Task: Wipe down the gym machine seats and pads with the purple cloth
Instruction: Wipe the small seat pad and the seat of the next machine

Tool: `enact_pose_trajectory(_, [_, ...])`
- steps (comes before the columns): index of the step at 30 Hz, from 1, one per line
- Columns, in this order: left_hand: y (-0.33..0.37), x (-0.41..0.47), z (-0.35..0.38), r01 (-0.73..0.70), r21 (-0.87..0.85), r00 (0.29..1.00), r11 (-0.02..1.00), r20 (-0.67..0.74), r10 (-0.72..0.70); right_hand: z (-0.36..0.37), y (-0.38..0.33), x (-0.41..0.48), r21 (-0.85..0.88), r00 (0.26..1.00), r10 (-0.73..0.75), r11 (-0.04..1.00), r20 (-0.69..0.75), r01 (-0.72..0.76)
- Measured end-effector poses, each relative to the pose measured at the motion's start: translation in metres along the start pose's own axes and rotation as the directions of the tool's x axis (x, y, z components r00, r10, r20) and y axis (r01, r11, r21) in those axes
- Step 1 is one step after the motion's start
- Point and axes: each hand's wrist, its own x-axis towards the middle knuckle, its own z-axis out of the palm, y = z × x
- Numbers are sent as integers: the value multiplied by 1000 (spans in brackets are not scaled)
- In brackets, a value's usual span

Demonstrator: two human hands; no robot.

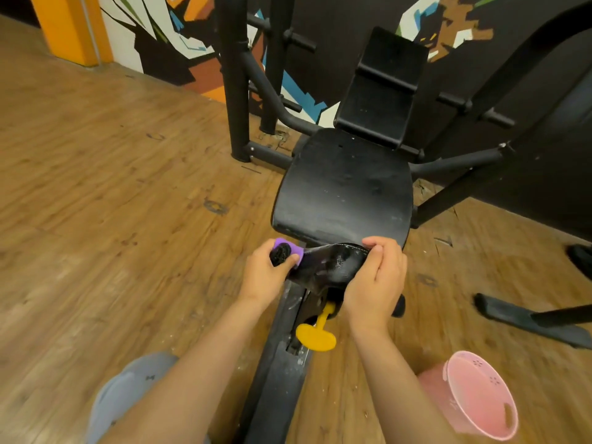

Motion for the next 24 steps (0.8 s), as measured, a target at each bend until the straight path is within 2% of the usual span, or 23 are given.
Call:
enact_pose_trajectory(4, [21,-15,1,61,-217,994,974,102,-39,0,-1,0,19,1000,10,1000,-10,-9])
enact_pose_trajectory(8, [40,-42,-2,21,-392,988,920,151,42,0,0,0,24,1000,9,1000,-21,-8])
enact_pose_trajectory(11, [30,-41,0,-32,-320,994,947,85,62,2,0,-1,20,999,18,1000,-27,-18])
enact_pose_trajectory(16, [0,-26,7,-50,-22,997,998,-54,49,1,-1,-1,19,1000,23,1000,-15,-23])
enact_pose_trajectory(18, [-5,-21,1,-32,49,992,998,-120,38,0,-1,-1,16,1000,19,1000,-12,-19])
enact_pose_trajectory(21, [-5,-22,-4,10,13,994,1000,-112,-9,0,-1,-2,13,999,29,999,-17,-29])
enact_pose_trajectory(24, [5,-44,5,23,-160,999,987,-21,-27,1,0,-1,14,999,44,999,-14,-44])
